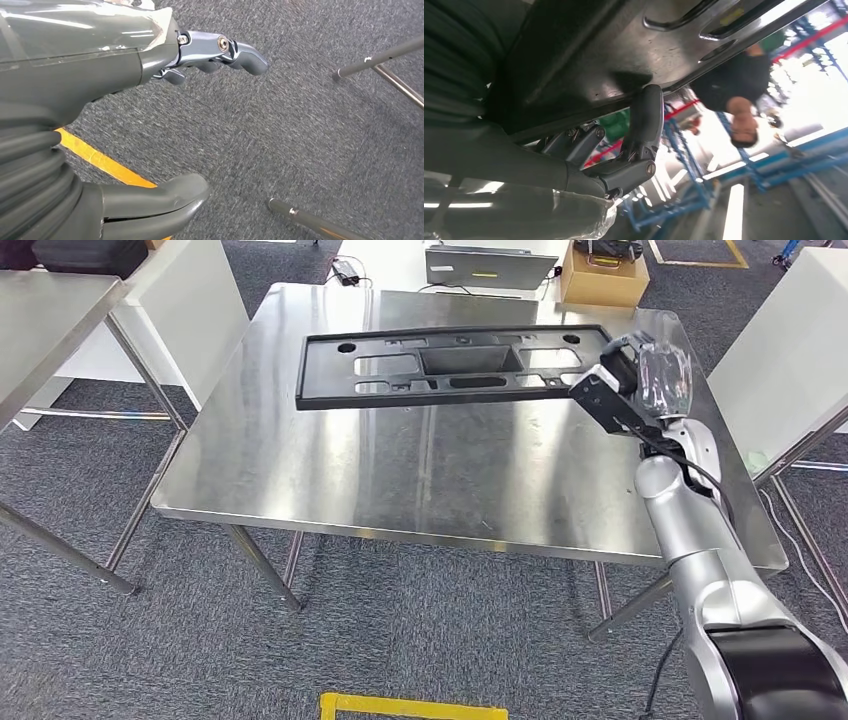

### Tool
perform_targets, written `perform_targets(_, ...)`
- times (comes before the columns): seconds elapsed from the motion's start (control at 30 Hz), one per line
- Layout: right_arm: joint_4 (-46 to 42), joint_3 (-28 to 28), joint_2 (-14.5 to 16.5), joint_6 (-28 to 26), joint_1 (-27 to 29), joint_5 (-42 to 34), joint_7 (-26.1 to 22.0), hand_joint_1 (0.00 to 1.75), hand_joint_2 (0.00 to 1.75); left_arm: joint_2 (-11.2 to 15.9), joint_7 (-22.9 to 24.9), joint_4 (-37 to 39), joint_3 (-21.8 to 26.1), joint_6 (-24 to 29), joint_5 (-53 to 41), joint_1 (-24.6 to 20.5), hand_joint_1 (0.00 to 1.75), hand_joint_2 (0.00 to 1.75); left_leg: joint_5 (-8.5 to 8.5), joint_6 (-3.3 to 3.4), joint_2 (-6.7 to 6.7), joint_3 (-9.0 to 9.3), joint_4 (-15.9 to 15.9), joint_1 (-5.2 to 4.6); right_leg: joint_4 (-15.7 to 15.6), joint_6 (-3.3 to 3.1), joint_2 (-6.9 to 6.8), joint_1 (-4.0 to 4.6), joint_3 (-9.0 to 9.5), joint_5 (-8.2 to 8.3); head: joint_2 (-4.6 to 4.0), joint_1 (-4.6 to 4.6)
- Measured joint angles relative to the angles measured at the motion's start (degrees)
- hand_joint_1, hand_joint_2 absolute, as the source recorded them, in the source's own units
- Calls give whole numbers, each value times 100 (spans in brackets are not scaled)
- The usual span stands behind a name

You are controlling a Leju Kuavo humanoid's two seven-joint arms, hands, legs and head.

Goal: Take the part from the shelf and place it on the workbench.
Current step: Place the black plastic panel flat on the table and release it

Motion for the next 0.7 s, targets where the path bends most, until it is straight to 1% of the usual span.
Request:
perform_targets(0.17, 323, -160, -7, -63, 220, -2, -53, 175, 175, 14, 0, -24, 34, -9, 0, 24, 0, 175, -2, 3, 4, -1, 0, -4, 0, 1, 1, -5, -1, 0, 0, -1)
perform_targets(0.37, 649, -297, 3, -223, 254, 142, 92, 175, 175, 14, 0, -44, 50, 29, -18, 22, 0, 175, -2, 3, -1, 8, 0, -3, -1, 1, 1, -5, -3, 0, 0, 1)
perform_targets(0.53, 809, -365, 16, -289, 256, 181, 84, 175, 175, 13, 0, -66, 50, 11, -19, 24, 0, 175, -2, 3, -4, 9, 0, -3, -1, 1, 0, -5, -3, -1, 0, 0)
perform_targets(0.7, 1653, -636, 161, -436, 294, 291, -106, 175, 175, 15, 0, -199, 42, -184, -118, 60, 0, 175, -2, 3, 7, 5, 0, -1, 1, 0, 0, -5, 0, 0, 0, 1)
